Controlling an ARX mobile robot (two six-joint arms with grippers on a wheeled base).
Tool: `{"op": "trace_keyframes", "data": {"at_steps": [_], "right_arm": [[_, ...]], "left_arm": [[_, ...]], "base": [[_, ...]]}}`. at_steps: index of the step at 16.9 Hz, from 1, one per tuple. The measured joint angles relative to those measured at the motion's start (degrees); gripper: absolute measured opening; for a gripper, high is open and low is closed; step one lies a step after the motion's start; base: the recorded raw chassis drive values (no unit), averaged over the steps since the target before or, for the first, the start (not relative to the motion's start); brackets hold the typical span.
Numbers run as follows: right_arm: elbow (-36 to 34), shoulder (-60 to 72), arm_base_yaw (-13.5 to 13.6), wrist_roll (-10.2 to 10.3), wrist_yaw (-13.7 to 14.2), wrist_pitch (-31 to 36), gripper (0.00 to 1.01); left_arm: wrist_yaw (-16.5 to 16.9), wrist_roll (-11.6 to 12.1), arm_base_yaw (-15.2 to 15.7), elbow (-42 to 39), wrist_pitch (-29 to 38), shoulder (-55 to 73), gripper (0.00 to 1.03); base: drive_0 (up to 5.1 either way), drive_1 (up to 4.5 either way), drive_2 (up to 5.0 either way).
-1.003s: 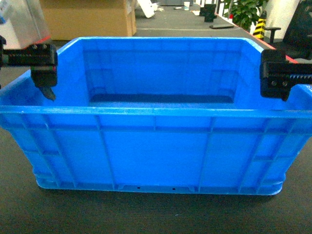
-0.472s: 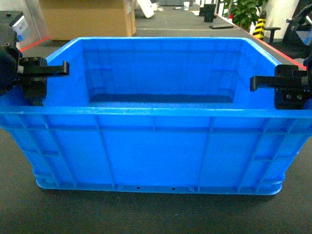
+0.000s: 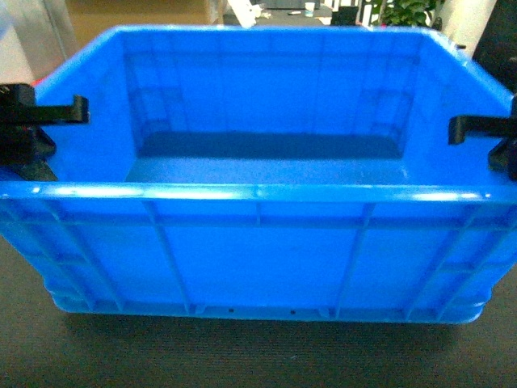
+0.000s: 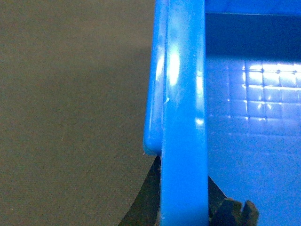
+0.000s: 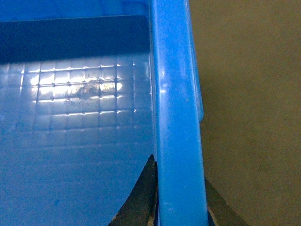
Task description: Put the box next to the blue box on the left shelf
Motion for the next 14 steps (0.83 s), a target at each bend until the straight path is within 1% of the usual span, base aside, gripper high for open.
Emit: {"op": "trace_keyframes", "data": {"at_steps": [1, 2, 3, 4, 5, 6, 7, 8, 9, 10, 11, 14], "right_arm": [[-2.05, -3.67, 0.7, -0.72, 1.46, 2.08, 0.1], [-3.41, -6.67, 1.03, -1.18, 2.36, 3.21, 0.1], [-5.33, -11.15, 1.66, -1.88, 3.48, 4.24, 0.1], [-15.61, -26.67, 6.01, -3.15, 8.37, 3.74, 0.1], [-19.23, -31.26, 8.04, -3.06, 10.84, 2.03, 0.1], [-22.77, -35.65, 10.27, -3.1, 13.27, 1.05, 0.1], [-25.2, -39.87, 12.35, -3.1, 15.58, 0.17, 0.1], [-27.28, -43.47, 13.9, -3.69, 17.79, 1.22, 0.1], [-27.45, -45.35, 14.43, -4.35, 19.1, 2.58, 0.1], [-26.82, -45.83, 14.38, -5.33, 19.43, 3.37, 0.1], [-26.27, -45.81, 14.38, -5.7, 19.65, 3.37, 0.1], [-26.34, -45.18, 14.43, -5.46, 19.56, 2.4, 0.1]], "left_arm": [[-0.31, -0.02, -0.48, -2.62, 3.3, -3.41, 0.09], [-0.68, -0.11, -0.96, -4.57, 5.46, -6.56, 0.09], [-1.73, -0.15, -1.9, -7.15, 7.15, -11.45, 0.09], [-8.33, -0.17, -7.04, -18.47, 5.42, -28.89, 0.09], [-10.71, 0.24, -9.05, -21.66, 3.91, -33.14, 0.09], [-13.0, 0.02, -11.26, -24.46, 1.79, -37.35, 0.09], [-15.74, 0.31, -13.6, -26.36, -0.33, -41.59, 0.09], [-17.77, 0.63, -15.17, -27.45, -0.7, -45.16, 0.1], [-17.75, 1.29, -15.21, -27.3, 1.05, -45.97, 0.1], [-17.81, 1.42, -15.26, -26.75, 2.29, -46.16, 0.1], [-17.86, 1.97, -15.3, -25.99, 2.43, -46.18, 0.1], [-17.88, 2.01, -15.3, -26.05, 0.83, -45.75, 0.1]], "base": [[0.0, 0.0, 0.0], [0.0, 0.0, 0.0], [0.0, 0.0, 0.0], [0.0, 0.0, 0.0], [0.0, 0.0, 0.0], [0.0, 0.0, 0.0], [0.0, 0.0, 0.0], [0.0, 0.0, 0.0], [0.0, 0.0, 0.0], [0.0, 0.0, 0.0], [0.0, 0.0, 0.0], [0.0, 0.0, 0.0]]}}
